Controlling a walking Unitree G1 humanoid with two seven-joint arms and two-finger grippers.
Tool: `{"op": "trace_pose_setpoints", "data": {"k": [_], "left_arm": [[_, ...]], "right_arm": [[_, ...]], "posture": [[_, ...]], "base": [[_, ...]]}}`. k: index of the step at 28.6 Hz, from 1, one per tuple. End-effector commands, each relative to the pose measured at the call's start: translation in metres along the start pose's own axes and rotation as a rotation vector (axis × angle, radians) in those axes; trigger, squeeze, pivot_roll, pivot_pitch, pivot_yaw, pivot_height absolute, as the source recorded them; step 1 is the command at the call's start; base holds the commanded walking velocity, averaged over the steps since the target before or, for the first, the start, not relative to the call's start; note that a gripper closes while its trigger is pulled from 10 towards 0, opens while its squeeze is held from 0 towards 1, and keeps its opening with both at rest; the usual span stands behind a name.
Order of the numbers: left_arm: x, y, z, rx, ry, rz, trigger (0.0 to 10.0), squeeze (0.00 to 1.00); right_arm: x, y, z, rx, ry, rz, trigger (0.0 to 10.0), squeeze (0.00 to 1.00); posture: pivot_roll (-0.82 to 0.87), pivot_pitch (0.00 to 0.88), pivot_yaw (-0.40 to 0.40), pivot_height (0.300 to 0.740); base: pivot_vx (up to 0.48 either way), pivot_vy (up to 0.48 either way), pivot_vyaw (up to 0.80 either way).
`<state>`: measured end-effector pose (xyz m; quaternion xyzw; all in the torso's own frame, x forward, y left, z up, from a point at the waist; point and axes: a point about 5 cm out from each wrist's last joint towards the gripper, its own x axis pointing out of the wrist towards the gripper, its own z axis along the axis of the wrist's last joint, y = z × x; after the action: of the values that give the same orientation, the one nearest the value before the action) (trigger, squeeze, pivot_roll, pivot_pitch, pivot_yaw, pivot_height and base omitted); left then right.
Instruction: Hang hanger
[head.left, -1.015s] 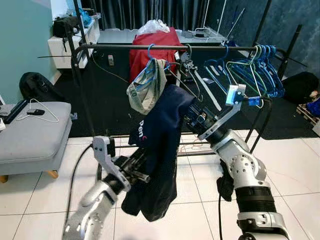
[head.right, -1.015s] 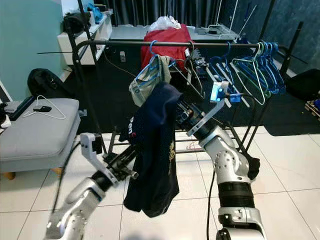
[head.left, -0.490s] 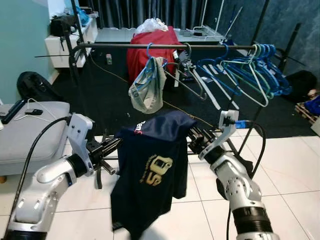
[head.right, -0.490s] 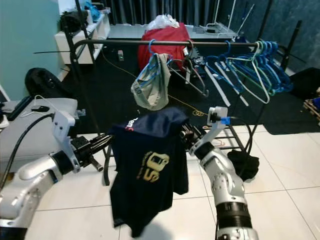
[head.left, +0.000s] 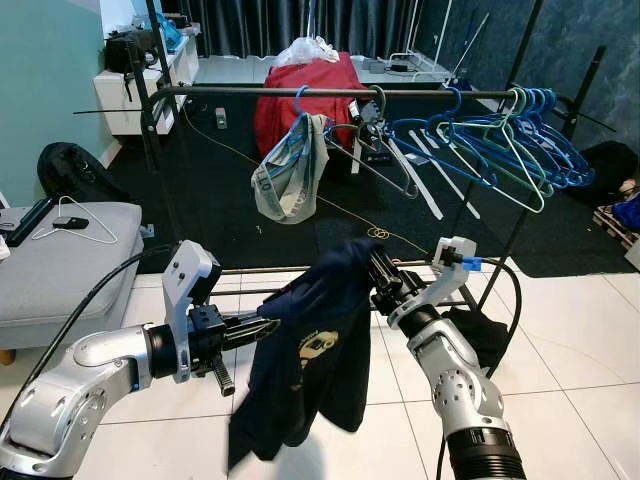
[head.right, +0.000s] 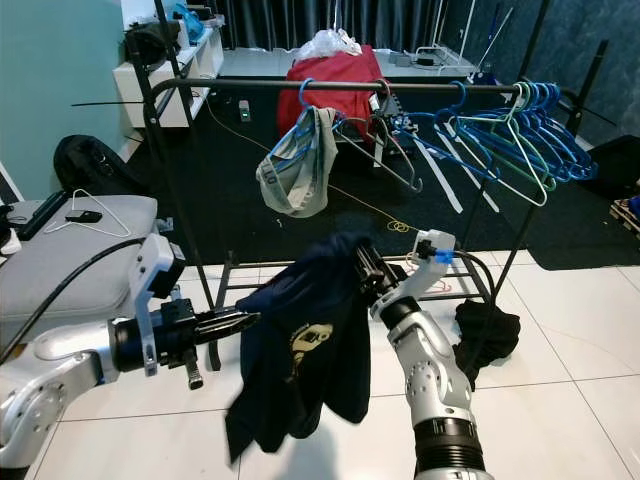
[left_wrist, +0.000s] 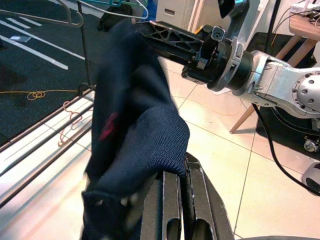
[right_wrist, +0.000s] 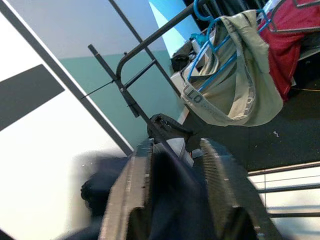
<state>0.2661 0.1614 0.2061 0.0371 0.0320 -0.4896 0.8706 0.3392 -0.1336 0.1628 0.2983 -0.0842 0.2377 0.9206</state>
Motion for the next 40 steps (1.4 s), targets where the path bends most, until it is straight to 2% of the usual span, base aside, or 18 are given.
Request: {"op": "trace_pose_setpoints", "data": {"k": [1,5,6,10,11,12,18,19,20,22,24,26,29,30,36,38,39,40], "left_arm": [[0.002,-0.002,0.01,0.026,-0.013,-0.026,0.0,0.0],[0.003,-0.002,0.013,0.022,-0.019,-0.028,0.0,0.0],[0.004,-0.001,0.014,0.023,-0.022,-0.016,0.0,0.0],[0.006,0.003,0.016,0.022,-0.03,0.018,0.0,0.0],[0.008,0.007,0.016,-0.006,-0.026,0.052,0.0,0.0],[0.008,0.008,0.015,-0.022,-0.021,0.066,0.0,0.0],[0.009,0.019,0.01,-0.076,0.02,0.191,0.0,0.0],[0.009,0.034,0.006,-0.12,0.041,0.357,0.0,0.0],[0.009,0.034,0.006,-0.12,0.041,0.357,0.0,0.0],[0.006,0.062,-0.005,-0.226,0.069,0.712,0.0,0.0],[0.005,0.064,-0.006,-0.237,0.07,0.742,0.0,0.0],[0.005,0.071,-0.01,-0.296,0.073,0.879,0.0,0.0],[0.004,0.074,-0.011,-0.317,0.076,0.948,0.0,0.0],[0.003,0.08,-0.012,-0.357,0.068,1.058,0.0,0.0],[0.002,0.081,-0.012,-0.367,0.067,1.089,0.0,0.0],[0.006,0.08,-0.011,-0.371,0.071,1.089,0.0,0.0],[0.015,0.075,-0.007,-0.371,0.074,1.052,0.0,0.0],[0.015,0.075,-0.007,-0.371,0.074,1.052,0.0,0.0]], "right_arm": [[-0.004,0.001,-0.008,0.003,0.028,0.001,10.0,1.0],[-0.005,0.002,-0.014,-0.003,0.067,0.003,10.0,1.0],[-0.007,0.0,-0.017,-0.022,0.088,-0.007,10.0,0.0],[-0.014,-0.016,-0.024,-0.113,0.148,-0.135,10.0,0.0],[-0.02,-0.034,-0.026,-0.173,0.168,-0.276,10.0,0.0],[-0.022,-0.039,-0.025,-0.181,0.167,-0.318,10.0,0.0],[-0.026,-0.044,-0.023,-0.185,0.146,-0.36,10.0,0.0],[-0.029,-0.045,-0.026,-0.216,0.169,-0.36,10.0,0.0],[-0.029,-0.045,-0.026,-0.216,0.169,-0.36,10.0,0.0],[-0.035,-0.043,-0.037,-0.24,0.213,-0.351,10.0,0.0],[-0.035,-0.043,-0.038,-0.239,0.215,-0.351,10.0,0.0],[-0.036,-0.041,-0.042,-0.241,0.224,-0.352,10.0,0.0],[-0.036,-0.041,-0.044,-0.244,0.226,-0.353,10.0,0.0],[-0.035,-0.039,-0.046,-0.245,0.232,-0.337,10.0,0.0],[-0.034,-0.038,-0.047,-0.246,0.233,-0.327,10.0,0.0],[-0.033,-0.033,-0.049,-0.271,0.24,-0.276,10.0,0.0],[-0.028,-0.018,-0.052,-0.346,0.249,-0.135,10.0,0.0],[-0.028,-0.018,-0.052,-0.346,0.249,-0.135,10.0,0.0]], "posture": [[0.05,0.065,-0.011,0.74],[0.05,0.065,-0.011,0.74],[0.05,0.065,-0.009,0.74],[0.05,0.064,-0.005,0.74],[0.05,0.065,-0.002,0.74],[0.05,0.065,-0.002,0.74],[0.05,0.065,0.0,0.74],[0.05,0.065,0.0,0.74],[0.05,0.065,0.0,0.74],[0.06,0.069,-0.001,0.74],[0.06,0.069,-0.001,0.74],[0.06,0.069,0.003,0.74],[0.06,0.069,0.003,0.74],[0.05,0.069,0.005,0.74],[0.05,0.069,0.006,0.74],[0.05,0.067,0.007,0.74],[0.05,0.066,0.008,0.74],[0.05,0.066,0.008,0.74]], "base": [[0.0,0.0,0.0],[0.0,0.0,0.0],[0.0,0.0,0.0],[0.0,0.0,0.0],[0.0,0.0,0.0],[0.0,0.0,0.0],[0.0,0.0,0.0],[0.0,0.0,0.0],[0.0,0.0,0.0],[0.0,0.0,0.0],[0.0,0.0,0.0],[0.0,0.0,0.0],[0.0,0.0,0.0],[0.0,0.0,0.0],[0.0,0.0,0.0],[0.0,0.0,0.0],[0.0,0.0,0.0],[0.0,0.0,0.0]]}}
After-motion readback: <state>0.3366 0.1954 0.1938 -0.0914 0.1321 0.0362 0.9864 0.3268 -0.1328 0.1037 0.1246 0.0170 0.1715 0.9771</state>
